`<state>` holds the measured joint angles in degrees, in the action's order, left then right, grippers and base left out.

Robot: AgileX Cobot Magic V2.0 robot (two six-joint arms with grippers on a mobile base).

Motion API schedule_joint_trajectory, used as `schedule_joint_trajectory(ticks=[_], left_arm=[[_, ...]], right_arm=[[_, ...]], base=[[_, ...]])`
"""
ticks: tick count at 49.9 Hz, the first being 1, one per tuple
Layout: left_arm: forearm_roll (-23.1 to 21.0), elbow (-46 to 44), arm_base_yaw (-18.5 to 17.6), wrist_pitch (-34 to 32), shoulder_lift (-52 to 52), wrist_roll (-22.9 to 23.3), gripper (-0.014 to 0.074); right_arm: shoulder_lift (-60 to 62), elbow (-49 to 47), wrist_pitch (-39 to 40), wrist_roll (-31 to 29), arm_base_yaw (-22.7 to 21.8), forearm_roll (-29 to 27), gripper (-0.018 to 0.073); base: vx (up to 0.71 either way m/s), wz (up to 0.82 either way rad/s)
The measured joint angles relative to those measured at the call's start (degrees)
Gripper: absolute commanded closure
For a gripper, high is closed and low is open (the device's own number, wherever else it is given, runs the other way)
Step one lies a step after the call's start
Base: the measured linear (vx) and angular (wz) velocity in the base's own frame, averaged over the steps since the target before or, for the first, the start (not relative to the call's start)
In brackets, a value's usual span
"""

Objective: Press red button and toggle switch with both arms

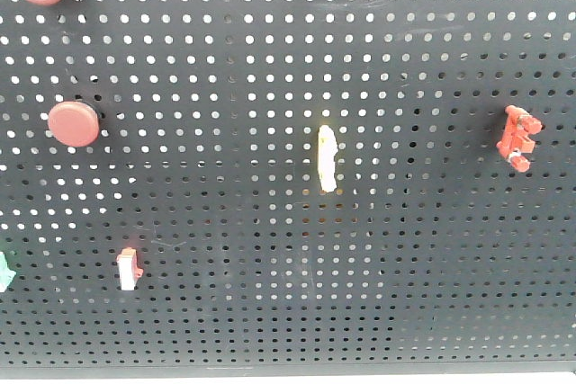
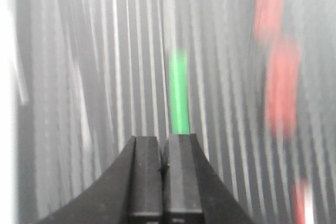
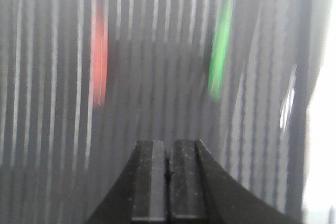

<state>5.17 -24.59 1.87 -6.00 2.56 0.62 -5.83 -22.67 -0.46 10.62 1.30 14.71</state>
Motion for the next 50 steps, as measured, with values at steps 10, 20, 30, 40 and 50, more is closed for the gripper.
schedule_joint_trajectory(ticks=[10, 20, 30, 40, 50], left_arm=[[4.08, -21.37, 0.0, 11.94, 12.51, 0.0, 0.0594], [4.08, -27.12, 0.0, 18.65, 25.66, 0.0, 0.0594], [0.24, -27.12, -0.25, 18.79, 33.83, 0.0, 0.0594], [-5.17, -29.39, -10.38, 6.46, 40.62, -5.51, 0.0594], [-5.17, -36.09, -18.82, 6.0, 46.47, -7.49, 0.0594]], right_arm=[[-12.78, -18.39, -2.45, -0.17, 0.0, 0.04, 0.0559], [-26.09, -24.35, -2.52, -0.23, 0.0, 0.04, 0.0559], [-32.86, -24.4, -1.26, -0.23, 0.0, 0.04, 0.0559], [-34.25, -24.46, 4.55, -0.23, 0.0, 0.04, 0.0559], [-34.25, -24.46, 4.57, -0.23, 0.0, 0.11, 0.0559]], base=[[0.0, 0.0], [0.0, 0.0], [0.0, 0.0], [0.0, 0.0], [0.0, 0.0]])
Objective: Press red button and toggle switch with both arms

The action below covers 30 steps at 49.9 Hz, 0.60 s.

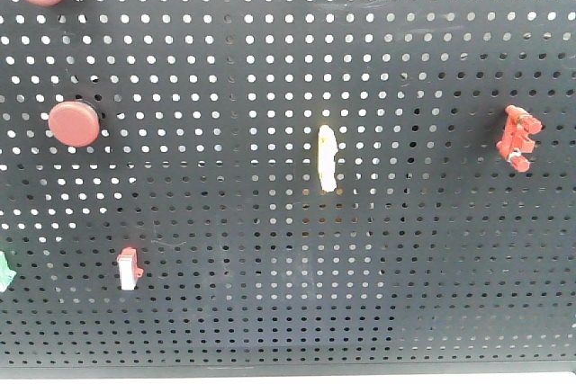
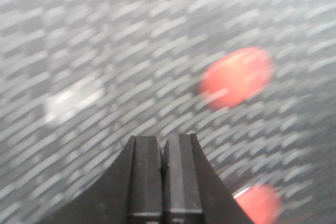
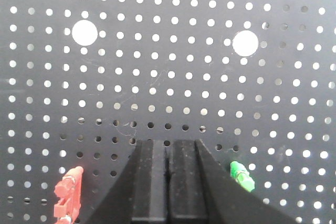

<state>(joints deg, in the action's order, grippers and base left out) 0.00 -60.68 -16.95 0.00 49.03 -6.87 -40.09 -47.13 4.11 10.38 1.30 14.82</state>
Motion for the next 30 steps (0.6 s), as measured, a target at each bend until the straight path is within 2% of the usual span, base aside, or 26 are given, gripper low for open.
schedule_joint_trajectory(ticks=[11, 30], left_arm=[[0.0, -6.67, -3.71, -0.54, 7.19, -0.24, 0.0594], [0.0, -10.97, -4.08, -1.08, 15.77, -0.24, 0.0594]], right_arm=[[0.0, 0.0, 0.0, 0.0, 0.0, 0.0, 0.0559], [0.0, 0.0, -0.05, 0.9, 0.0, 0.05, 0.0559]], base=[[0.0, 0.0], [0.0, 0.0]])
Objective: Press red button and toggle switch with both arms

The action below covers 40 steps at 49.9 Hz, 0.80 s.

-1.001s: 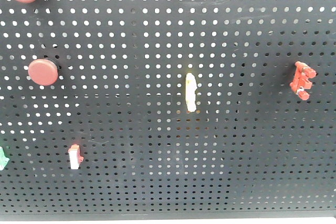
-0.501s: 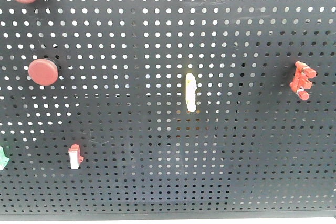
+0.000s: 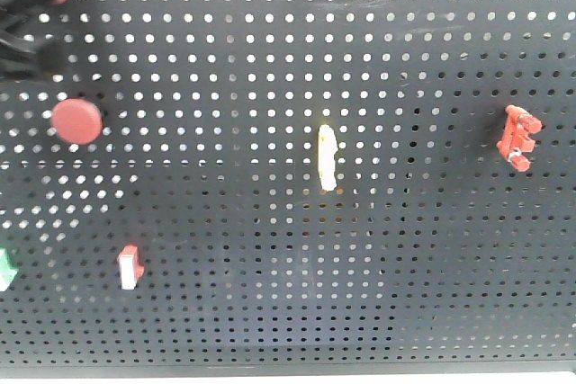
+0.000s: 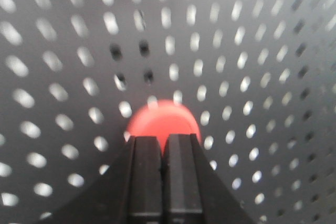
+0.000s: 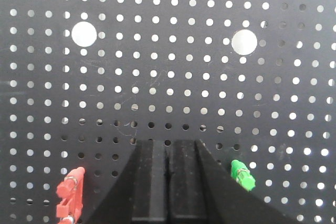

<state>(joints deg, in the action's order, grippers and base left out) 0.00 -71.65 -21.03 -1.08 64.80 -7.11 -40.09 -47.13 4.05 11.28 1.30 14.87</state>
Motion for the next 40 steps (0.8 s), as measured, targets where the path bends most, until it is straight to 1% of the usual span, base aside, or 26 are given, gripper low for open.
schedule_joint_trajectory(ticks=[12, 18, 23, 30, 33, 36, 40], left_arm=[[0.0, 0.0, 0.0, -0.35, 0.23, -0.06, 0.0594], [0.0, 0.0, 0.0, 1.08, -1.22, -0.06, 0.0594], [0.0, 0.0, 0.0, 5.46, -3.51, -0.06, 0.0594], [0.0, 0.0, 0.0, 13.55, -7.81, -0.11, 0.0594], [0.0, 0.0, 0.0, 15.75, -9.84, -0.54, 0.0594], [0.0, 0.0, 0.0, 17.54, -12.25, -1.42, 0.0594], [0.0, 0.0, 0.0, 19.87, -14.45, -2.34, 0.0594]], right_arm=[[0.0, 0.0, 0.0, 0.0, 0.0, 0.05, 0.0559], [0.0, 0.0, -0.1, 0.0, 0.0, 0.05, 0.0559], [0.0, 0.0, -0.1, 0.42, 0.0, 0.05, 0.0559], [-0.08, 0.0, -0.12, 1.36, 0.0, 0.05, 0.0559], [-0.53, 0.0, -0.12, 1.43, 0.29, 0.29, 0.0559], [-1.32, 0.0, 0.13, 1.43, 1.77, 1.27, 0.0559], [-2.64, 0.0, 1.39, 1.43, 5.26, 3.22, 0.0559]], base=[[0.0, 0.0], [0.0, 0.0], [0.0, 0.0], [0.0, 0.0], [0.0, 0.0], [0.0, 0.0], [0.0, 0.0]])
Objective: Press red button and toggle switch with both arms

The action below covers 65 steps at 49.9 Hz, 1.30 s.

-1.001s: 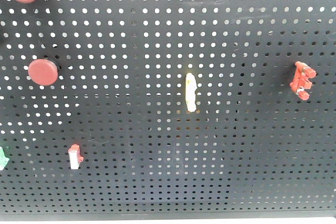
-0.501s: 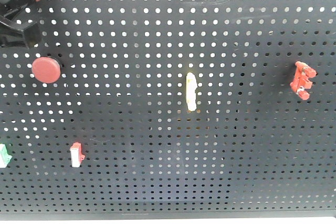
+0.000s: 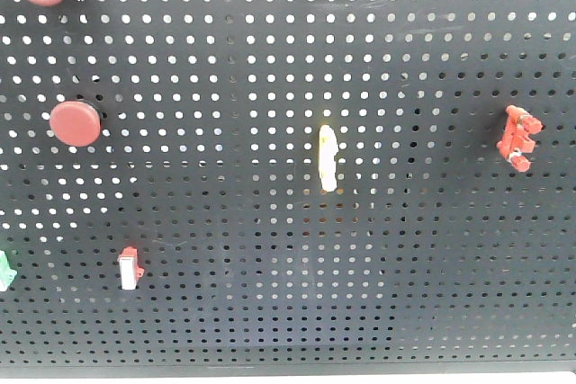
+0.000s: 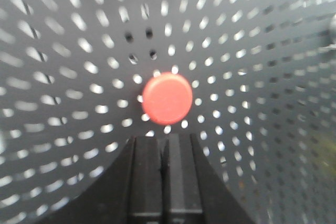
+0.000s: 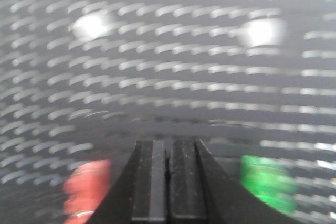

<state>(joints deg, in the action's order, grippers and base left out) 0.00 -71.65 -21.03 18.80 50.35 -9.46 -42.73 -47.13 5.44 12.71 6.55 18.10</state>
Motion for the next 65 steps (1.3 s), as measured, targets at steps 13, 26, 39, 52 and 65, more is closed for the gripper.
schedule_joint_trajectory(ticks=[13, 26, 39, 52, 65], left_arm=[[0.0, 8.88, 0.0, 1.8, -9.67, -0.69, 0.0594], [0.0, 26.74, 0.0, -4.43, -22.62, -0.69, 0.0594], [0.0, 30.87, 0.0, -7.37, -26.65, -0.69, 0.0594], [0.0, 30.87, 0.0, -7.89, -26.65, -0.69, 0.0594], [0.0, 30.87, 0.0, -9.28, -26.67, -0.69, 0.0594]], right_arm=[[-10.19, -4.68, 3.95, -0.45, 17.15, 3.98, 0.0559], [-24.03, -19.93, 3.42, -1.25, 27.59, 4.14, 0.0559], [-33.87, -33.2, -3.21, -1.25, 34.36, 4.14, 0.0559], [-35.32, -38.97, -8.03, -1.52, 33.17, 4.19, 0.0559], [-33.05, -39.24, -10.04, -0.87, 29.09, 3.42, 0.0559]], base=[[0.0, 0.0], [0.0, 0.0], [0.0, 0.0], [0.0, 0.0], [0.0, 0.0]])
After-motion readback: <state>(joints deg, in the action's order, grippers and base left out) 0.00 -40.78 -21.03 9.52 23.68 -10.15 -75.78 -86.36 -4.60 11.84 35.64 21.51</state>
